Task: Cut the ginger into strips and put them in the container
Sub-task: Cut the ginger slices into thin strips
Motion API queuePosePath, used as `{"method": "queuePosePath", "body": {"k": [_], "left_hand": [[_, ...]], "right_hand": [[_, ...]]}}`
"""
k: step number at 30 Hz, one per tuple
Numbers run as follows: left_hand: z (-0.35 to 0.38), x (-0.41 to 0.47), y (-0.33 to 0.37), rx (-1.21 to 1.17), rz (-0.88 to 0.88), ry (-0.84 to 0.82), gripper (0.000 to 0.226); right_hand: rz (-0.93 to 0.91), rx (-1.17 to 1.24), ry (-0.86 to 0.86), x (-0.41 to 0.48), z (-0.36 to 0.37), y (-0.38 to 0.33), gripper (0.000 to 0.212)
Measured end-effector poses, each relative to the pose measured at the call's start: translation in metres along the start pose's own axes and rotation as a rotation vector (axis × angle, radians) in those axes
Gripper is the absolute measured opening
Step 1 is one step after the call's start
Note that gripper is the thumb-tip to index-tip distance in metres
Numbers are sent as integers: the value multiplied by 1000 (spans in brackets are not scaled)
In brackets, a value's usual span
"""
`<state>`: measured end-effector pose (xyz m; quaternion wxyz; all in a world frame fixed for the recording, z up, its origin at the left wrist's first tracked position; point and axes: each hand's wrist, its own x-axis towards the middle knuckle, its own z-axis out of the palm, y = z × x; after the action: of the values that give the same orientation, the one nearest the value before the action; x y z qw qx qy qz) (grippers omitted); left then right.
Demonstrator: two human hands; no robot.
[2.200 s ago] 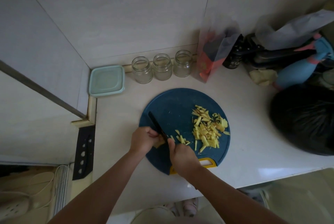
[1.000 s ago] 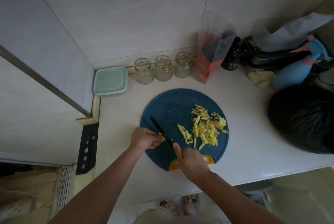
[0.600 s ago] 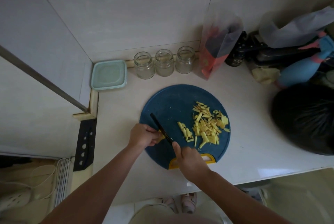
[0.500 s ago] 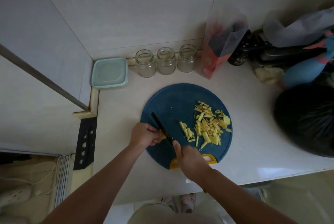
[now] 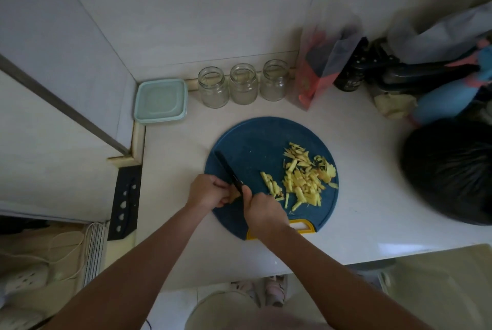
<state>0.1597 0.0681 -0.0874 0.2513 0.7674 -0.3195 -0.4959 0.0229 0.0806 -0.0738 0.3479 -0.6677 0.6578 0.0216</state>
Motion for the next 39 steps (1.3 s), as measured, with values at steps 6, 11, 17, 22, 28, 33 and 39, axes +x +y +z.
{"method": "queuePosePath", "body": {"k": [6, 11, 17, 22, 28, 33, 39], "left_hand": [[0, -1, 0, -47, -31, -6, 21], [1, 0, 0, -46, -58, 3, 18], [-2, 0, 0, -70, -73, -20, 16], [-3, -1, 1, -80, -53, -14, 22], [-4, -1, 2, -53, -39, -38, 24], [-5, 0, 0, -50, -29, -36, 22], [-6, 2, 0, -16, -17, -47, 18]], "right_hand": [[-20, 39, -102, -22, -3, 29, 56], [133, 162, 36, -19, -21, 47, 59], [11, 203, -14, -25, -20, 47, 58], [-126, 121, -88, -32, -12, 36, 54], [-124, 139, -94, -31, -14, 34, 52], [-130, 150, -117, -32, -13, 33, 53], [-123, 119, -152, -27, -9, 33, 72]]}}
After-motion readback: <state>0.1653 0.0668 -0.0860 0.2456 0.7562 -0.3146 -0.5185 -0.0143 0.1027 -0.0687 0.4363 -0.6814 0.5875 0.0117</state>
